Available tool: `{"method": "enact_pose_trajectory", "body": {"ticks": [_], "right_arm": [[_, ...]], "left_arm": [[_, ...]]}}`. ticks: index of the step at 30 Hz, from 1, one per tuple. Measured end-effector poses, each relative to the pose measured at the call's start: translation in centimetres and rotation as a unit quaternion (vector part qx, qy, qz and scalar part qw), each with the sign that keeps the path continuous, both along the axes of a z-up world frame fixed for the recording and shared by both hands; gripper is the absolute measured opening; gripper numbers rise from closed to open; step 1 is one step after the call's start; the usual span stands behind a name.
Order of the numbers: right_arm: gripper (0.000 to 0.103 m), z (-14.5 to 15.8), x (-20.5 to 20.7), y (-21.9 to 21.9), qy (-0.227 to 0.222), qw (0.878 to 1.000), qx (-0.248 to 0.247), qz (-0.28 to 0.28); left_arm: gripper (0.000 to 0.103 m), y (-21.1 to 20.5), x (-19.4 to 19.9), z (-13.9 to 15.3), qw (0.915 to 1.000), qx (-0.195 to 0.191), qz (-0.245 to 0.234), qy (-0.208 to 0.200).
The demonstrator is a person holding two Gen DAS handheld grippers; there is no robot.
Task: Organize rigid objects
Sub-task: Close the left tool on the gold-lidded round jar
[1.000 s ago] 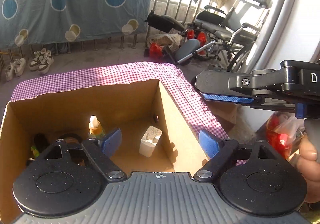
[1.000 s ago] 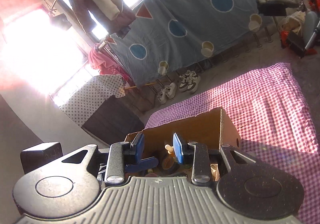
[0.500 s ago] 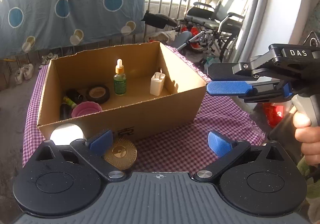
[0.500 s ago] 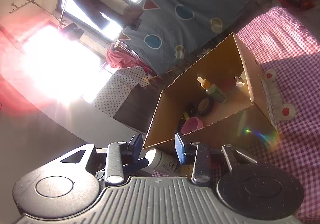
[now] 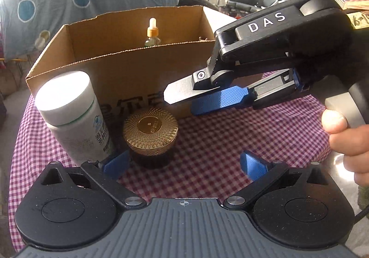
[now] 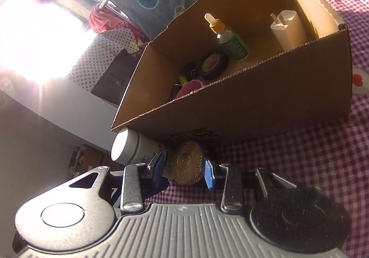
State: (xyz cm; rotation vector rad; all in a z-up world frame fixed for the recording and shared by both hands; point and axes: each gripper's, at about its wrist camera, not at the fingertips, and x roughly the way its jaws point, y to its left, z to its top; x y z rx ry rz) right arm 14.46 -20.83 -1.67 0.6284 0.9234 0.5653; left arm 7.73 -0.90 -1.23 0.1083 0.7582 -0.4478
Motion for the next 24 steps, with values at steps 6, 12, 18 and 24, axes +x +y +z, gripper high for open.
{"method": "enact_pose_trajectory", "body": {"ticks": [6, 12, 18, 24], "right_arm": [[0.039, -1.5, 1.8, 1.0, 0.012, 1.0, -0.025, 0.007], [0.039, -1.8, 2.5, 2.1, 0.019, 0.999, -0.027, 0.03], [0.039, -1.6, 1.9, 1.1, 0.023, 0.999, -0.025, 0.023], [0.04, -1.7, 0.0, -1.2, 0.024, 0.999, -0.021, -0.01]], "left_arm": [[0.102, -0.5, 1.2, -1.4, 0.9999, 0.006, 0.009, -0.008], [0.102, -0.5, 1.7, -1.6, 0.9999, -0.007, 0.012, -0.005], [0.102, -0.4, 0.2, -1.6, 0.9998, -0.011, -0.014, -0.01], [0.102, -1.8, -1.1, -1.3, 0.9982, -0.012, -0.057, -0.014]]}}
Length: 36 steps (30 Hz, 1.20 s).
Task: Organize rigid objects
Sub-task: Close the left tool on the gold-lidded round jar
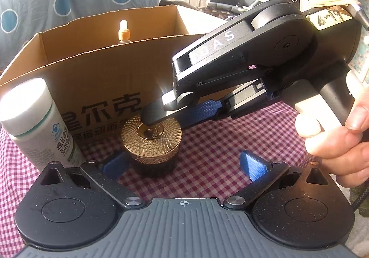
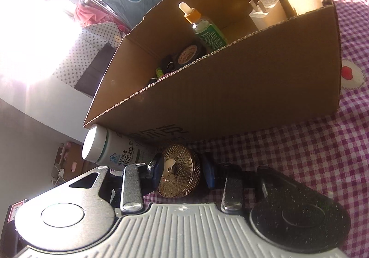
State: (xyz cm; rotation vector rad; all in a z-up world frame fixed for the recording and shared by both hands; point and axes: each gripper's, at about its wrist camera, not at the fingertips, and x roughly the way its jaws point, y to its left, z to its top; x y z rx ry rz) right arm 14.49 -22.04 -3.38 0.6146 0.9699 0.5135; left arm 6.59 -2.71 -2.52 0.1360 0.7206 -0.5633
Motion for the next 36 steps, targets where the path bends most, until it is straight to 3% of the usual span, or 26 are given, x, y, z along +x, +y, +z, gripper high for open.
{"method": "enact_pose_trajectory", "body": {"ticks": [13, 21, 36], "right_arm": [[0.04, -0.1, -3.3, -5.3, 0.002, 0.998, 0.01, -0.064], [0.04, -0.5, -4.3, -7.2, 0.0, 0.997, 0.022, -0.07], [0.04, -0.9, -4.4, -6.9, 0.004, 0.997, 0.035, -0.074]], "left_arm": [[0.102, -3.8, -2.1, 0.2, 0.9978, -0.006, -0.065, 0.01], [0.102, -4.0, -2.0, 0.3, 0.9977, -0.002, -0.066, 0.014], [0.099, -3.7, -1.6, 0.4, 0.9979, 0.01, -0.063, 0.0]]}}
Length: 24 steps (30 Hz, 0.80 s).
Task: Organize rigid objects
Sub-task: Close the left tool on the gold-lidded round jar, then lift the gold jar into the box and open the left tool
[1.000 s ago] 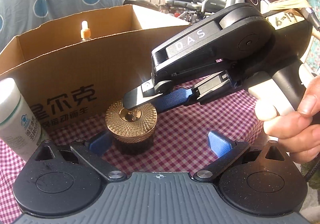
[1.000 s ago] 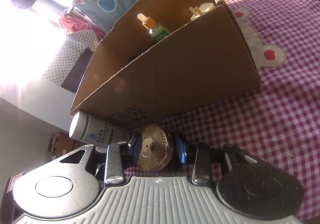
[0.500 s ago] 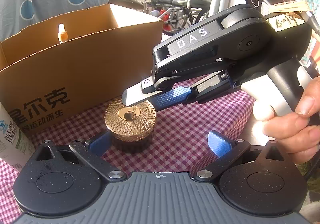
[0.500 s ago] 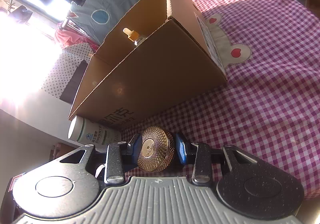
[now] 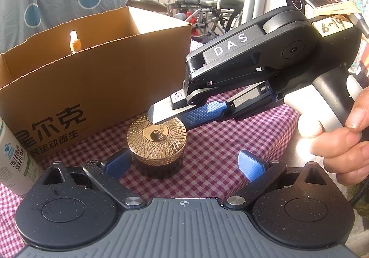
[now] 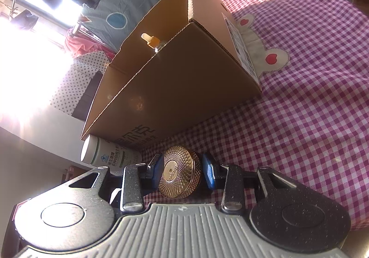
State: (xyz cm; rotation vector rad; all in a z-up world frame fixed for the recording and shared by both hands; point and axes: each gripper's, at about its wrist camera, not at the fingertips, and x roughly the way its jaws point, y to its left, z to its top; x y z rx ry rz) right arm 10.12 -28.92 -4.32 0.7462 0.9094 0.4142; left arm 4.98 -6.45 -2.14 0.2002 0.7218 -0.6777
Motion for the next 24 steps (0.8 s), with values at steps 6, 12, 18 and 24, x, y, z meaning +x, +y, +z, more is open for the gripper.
{"method": "enact_pose_trajectory", "body": {"ticks": [6, 12, 18, 24], "right_arm": [[0.04, 0.0, -0.4, -0.1, -0.001, 1.0, 0.006, -0.005], [0.039, -0.2, -0.4, 0.1, 0.001, 1.0, 0.004, -0.004], [0.04, -0.2, -0.4, 0.7, 0.001, 1.0, -0.013, 0.001], [0.04, -0.6, -0.8, 1.0, 0.001, 1.0, -0.009, 0.0]], "left_arm": [[0.092, 0.1, 0.6, 0.3, 0.9997, 0.017, 0.012, -0.015], [0.074, 0.3, 1.6, 0.1, 0.9996, 0.018, 0.022, -0.005], [0.059, 0.6, 2.3, 0.0, 0.9994, 0.011, 0.032, 0.007], [0.057, 0.6, 2.3, -0.1, 0.9994, 0.008, 0.034, 0.001]]}}
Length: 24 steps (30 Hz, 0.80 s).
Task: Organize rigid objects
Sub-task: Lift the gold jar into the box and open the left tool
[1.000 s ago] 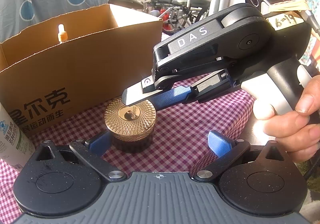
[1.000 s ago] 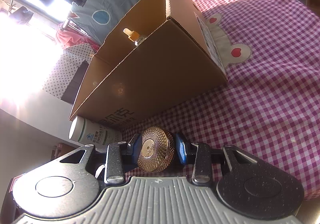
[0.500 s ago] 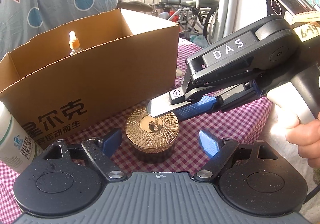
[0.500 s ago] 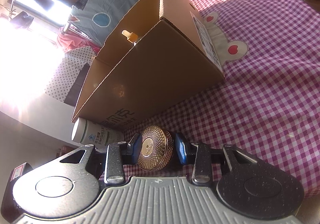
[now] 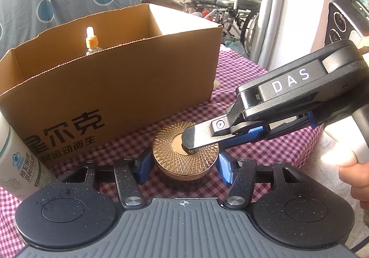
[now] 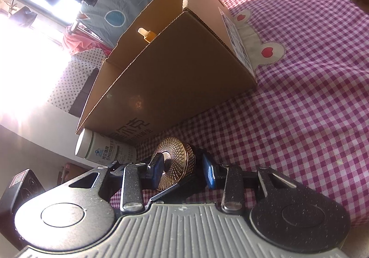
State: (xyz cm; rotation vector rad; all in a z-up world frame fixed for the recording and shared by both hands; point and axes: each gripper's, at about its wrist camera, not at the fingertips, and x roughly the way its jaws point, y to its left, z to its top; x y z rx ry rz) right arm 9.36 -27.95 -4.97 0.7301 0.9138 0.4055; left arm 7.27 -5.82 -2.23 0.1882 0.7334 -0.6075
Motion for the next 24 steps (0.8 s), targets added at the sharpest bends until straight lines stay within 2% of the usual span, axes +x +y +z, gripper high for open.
{"method": "enact_pose_trajectory", "body": {"ticks": [12, 24], "right_arm": [[0.04, 0.6, -0.4, 0.9, -0.013, 1.0, -0.01, 0.003], [0.04, 4.3, -2.0, 1.5, -0.055, 0.998, -0.005, 0.002]], "left_arm": [[0.055, 0.5, -0.5, 0.8, 0.9999, -0.007, 0.013, -0.006], [0.055, 1.2, -1.9, 3.9, 0.9983, -0.024, 0.028, -0.045]]}}
